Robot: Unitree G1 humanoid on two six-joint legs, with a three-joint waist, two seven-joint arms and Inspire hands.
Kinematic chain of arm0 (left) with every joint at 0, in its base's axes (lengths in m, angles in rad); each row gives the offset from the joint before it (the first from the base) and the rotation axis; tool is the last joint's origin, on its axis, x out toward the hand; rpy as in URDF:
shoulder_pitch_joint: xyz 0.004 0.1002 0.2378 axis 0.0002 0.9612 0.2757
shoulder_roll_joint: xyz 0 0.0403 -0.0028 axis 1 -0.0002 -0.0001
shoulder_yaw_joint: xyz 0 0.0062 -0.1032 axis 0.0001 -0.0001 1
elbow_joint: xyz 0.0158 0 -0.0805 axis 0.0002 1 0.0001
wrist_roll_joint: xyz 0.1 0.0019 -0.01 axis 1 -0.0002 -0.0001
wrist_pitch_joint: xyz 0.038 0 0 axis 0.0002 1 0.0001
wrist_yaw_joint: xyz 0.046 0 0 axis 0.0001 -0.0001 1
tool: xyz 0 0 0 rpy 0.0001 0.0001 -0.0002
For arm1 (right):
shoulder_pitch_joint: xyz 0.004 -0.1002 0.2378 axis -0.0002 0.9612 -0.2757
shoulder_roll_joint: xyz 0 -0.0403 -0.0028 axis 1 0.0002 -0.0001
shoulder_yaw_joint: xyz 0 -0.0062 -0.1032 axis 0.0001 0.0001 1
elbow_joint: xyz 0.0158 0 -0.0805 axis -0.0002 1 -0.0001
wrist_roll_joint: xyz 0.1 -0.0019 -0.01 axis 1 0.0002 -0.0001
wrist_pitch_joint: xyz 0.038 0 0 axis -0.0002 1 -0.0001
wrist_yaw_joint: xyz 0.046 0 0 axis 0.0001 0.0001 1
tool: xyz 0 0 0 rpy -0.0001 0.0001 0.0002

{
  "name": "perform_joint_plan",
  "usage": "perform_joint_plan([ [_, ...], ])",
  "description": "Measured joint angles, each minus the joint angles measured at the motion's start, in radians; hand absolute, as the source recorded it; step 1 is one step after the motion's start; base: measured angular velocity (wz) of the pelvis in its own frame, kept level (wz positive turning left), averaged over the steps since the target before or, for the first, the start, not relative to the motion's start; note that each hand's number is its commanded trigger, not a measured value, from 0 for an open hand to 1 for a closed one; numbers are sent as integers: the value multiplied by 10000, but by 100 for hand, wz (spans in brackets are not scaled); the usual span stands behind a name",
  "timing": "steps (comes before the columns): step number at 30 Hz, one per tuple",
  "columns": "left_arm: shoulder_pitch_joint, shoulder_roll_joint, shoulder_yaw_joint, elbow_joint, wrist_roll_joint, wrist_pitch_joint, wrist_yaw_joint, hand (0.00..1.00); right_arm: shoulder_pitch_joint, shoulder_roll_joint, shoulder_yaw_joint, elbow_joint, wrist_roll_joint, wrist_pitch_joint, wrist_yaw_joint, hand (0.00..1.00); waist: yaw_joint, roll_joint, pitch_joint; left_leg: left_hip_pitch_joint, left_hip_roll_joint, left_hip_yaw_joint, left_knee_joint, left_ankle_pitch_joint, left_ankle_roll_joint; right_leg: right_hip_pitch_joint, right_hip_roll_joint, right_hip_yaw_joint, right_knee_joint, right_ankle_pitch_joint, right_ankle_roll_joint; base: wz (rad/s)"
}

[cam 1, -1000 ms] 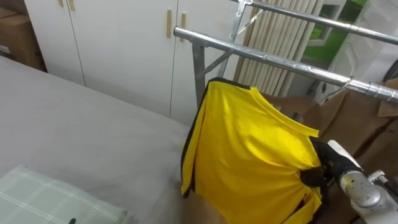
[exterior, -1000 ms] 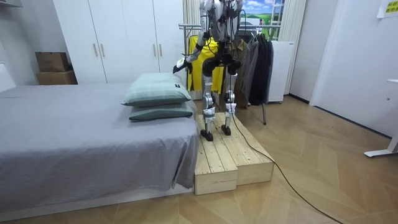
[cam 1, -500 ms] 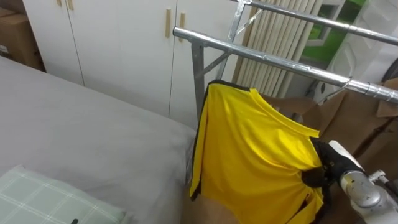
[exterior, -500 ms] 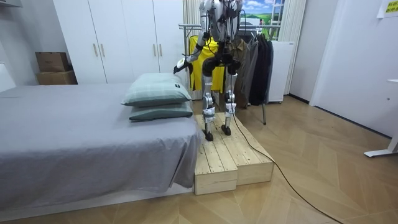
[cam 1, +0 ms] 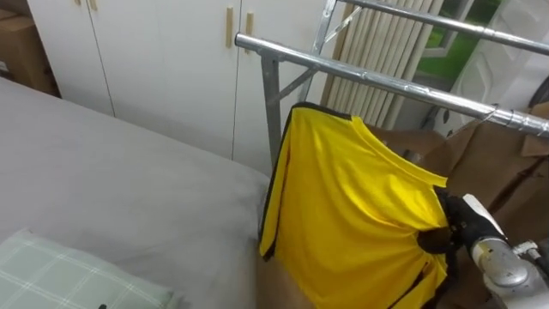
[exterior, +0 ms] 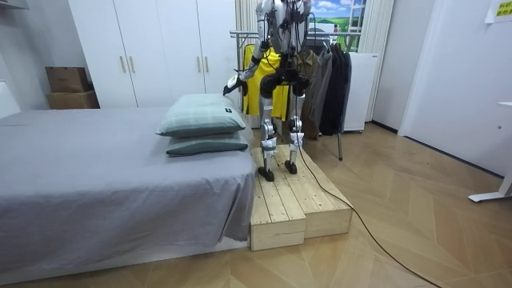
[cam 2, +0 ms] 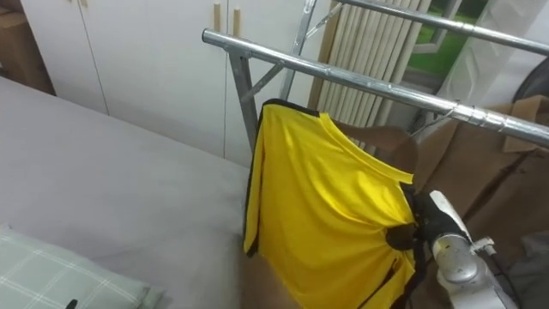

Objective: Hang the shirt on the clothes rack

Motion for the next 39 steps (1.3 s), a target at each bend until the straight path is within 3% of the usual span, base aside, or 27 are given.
perform_joint_plan([
  [1, -1, 0, -9, 0, -1, 0, 30, 0, 0, 1, 8, 0, 446, -4, 0, 100, -41, 58, 2, -8, -1, -4, 4, 0, 0, -2, -1, 0, -3, 0, 0, 0],
  [6, -10, -4, -13, -5, 7, 68, 95, 0, 54, 3, 6, -1, 1766, -8, -45, 100, -228, 261, -60, -77, -20, -103, 15, 0, 0, -4, -20, -101, -42, -1, 1, 7],
  [12, -8, 2, -18, 0, -2, 199, 94, 0, 86, 9, 5, 18, 1896, -7, -223, 100, -423, 421, -150, -67, -5, -143, 16, 1, -2, 13, -18, -174, -9, 0, 1, 1],
  [13, -5, 1, -18, 7, -1, 200, 89, 0, 101, 8, 6, 18, 1933, -7, -237, 93, -471, 420, -150, -62, 1, -141, 16, 1, -2, 11, -12, -172, -1, 0, 0, 0],
  [14, -4, 0, -18, 17, -1, 201, 81, 0, 108, 8, 6, 18, 1933, -7, -238, 54, -487, 420, -150, -56, 3, -137, 17, 2, -3, 11, -10, -166, 8, 0, 0, -3],
  [15, -3, -1, -19, 20, -1, 204, 77, 0, 113, 8, 8, 19, 1932, -7, -236, 40, -491, 418, -150, -47, 4, -125, 23, 2, -4, 9, -7, -146, 14, 0, 0, -5],
  [16, -3, -1, -19, 20, -1, 204, 76, 0, 115, 8, 10, 19, 1932, -7, -229, 0, -504, 415, -149, -41, 3, -100, 26, 4, -6, 0, -7, -118, 17, 1, -2, -5],
  [39, 2, 4, 13, 6, -11, 202, 80, 0, 273, 15, 23, 21, 2148, -5, -206, 0, -429, 264, -105, 78, -11, -8, -12, 3, -6, 11, -6, -1, -9, -1, -1, -1],
])
